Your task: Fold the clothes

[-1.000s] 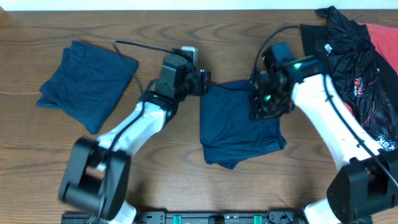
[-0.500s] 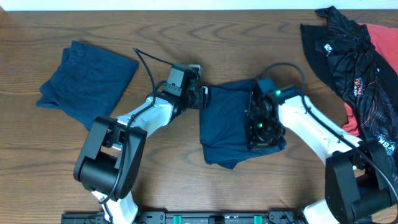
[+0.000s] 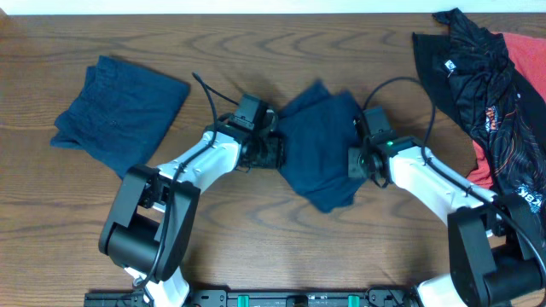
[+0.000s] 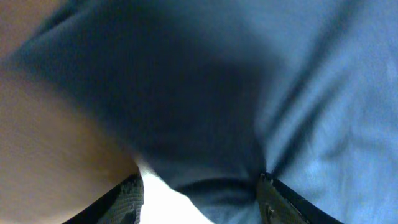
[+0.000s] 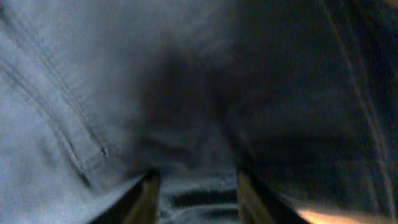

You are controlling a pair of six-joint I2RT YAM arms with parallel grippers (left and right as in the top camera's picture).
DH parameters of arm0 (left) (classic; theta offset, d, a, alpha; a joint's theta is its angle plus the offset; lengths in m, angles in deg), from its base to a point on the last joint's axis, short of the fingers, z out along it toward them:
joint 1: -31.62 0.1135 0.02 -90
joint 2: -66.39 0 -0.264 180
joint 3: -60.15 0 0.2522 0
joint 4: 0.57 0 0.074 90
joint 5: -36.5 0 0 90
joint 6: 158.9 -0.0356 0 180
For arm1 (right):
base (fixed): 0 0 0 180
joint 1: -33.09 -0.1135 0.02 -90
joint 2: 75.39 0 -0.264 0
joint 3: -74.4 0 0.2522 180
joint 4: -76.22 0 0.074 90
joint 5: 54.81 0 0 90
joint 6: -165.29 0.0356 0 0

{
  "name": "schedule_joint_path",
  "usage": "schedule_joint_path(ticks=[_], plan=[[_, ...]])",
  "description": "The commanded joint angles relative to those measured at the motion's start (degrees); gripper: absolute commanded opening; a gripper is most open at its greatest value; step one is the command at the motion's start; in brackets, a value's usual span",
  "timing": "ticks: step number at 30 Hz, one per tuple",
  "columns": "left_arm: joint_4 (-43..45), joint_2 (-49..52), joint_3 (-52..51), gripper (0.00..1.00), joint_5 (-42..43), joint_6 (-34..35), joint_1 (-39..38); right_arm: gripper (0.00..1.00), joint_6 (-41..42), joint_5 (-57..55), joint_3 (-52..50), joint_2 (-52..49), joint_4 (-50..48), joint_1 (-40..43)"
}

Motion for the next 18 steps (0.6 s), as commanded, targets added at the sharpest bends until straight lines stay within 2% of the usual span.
schedule_joint_path(ticks=[1, 4, 6, 9, 10, 14, 18], plan=[[-2.4, -0.2, -1.0, 0.6, 2.4, -0.4, -2.9, 0.47, -8.1, -10.2, -0.8, -1.6, -8.5, 2.4], [-1.7, -3.7, -1.0, 0.61, -0.2, -0.4, -3.4, 0.48, -13.5, -9.5, 1.4, -1.2, -12.0, 2.8], [-0.5, -7.1, -1.0, 0.68, -3.3, -0.4, -2.8, 0.52, -13.7, -9.5, 3.8, -0.2, -9.3, 2.5], [3.6, -12.2, -0.9, 0.85, -7.5, -0.4, -0.9, 0.53, -13.6, -8.4, 7.0, 2.4, -4.0, 2.5], [5.6, -13.4, -0.9, 0.87, -7.9, -0.5, -0.1, 0.54, -13.6, -7.1, 7.8, 3.6, -2.4, 2.5], [13.6, -14.1, -0.4, 0.88, -7.0, -1.6, 3.4, 0.56, -13.6, -1.9, 9.1, 9.1, 1.4, 2.6], [14.7, -9.8, 2.8, 0.96, -1.6, -7.1, 5.2, 0.57, -13.6, 0.7, 9.1, 12.9, 3.6, 2.6]])
